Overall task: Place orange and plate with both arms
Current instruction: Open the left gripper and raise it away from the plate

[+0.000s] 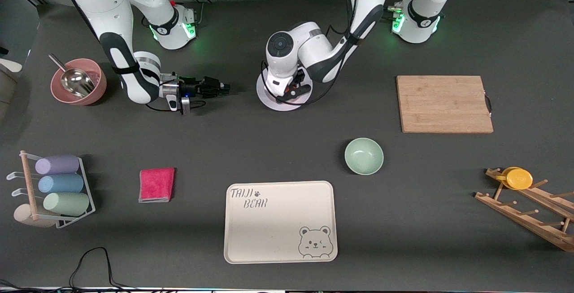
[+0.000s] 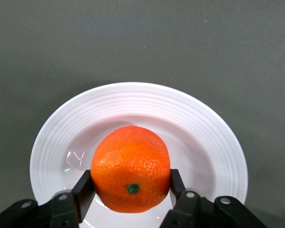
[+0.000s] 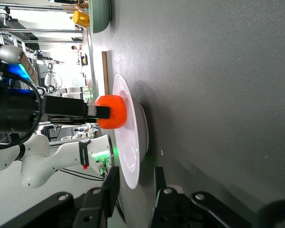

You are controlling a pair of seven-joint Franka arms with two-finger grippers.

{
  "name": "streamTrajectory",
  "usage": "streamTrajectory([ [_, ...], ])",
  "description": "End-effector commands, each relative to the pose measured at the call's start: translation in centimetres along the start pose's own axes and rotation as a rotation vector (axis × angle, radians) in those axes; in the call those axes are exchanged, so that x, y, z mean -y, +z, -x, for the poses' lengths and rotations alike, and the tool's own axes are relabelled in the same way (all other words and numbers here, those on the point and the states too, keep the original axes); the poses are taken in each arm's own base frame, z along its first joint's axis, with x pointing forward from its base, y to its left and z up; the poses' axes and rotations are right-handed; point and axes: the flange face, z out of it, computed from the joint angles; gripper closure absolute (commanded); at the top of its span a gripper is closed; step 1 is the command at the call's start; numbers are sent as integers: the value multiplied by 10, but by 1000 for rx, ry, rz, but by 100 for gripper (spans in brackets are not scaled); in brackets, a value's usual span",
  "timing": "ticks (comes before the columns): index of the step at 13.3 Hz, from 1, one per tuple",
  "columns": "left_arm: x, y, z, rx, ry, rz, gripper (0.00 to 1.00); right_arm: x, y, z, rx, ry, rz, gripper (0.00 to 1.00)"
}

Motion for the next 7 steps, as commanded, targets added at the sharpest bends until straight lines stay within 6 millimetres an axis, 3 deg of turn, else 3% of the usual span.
streamTrajectory([
  [1, -1, 0, 5, -21, -15, 10, 0, -4, -2, -2, 2, -18, -2, 63],
  [5, 1, -11, -1, -27, -22, 6, 0, -4, -2, -2, 3, -19, -1, 63],
  [7, 5, -28, -7, -35, -17, -24, 0, -4, -2, -2, 3, -20, -1, 63],
])
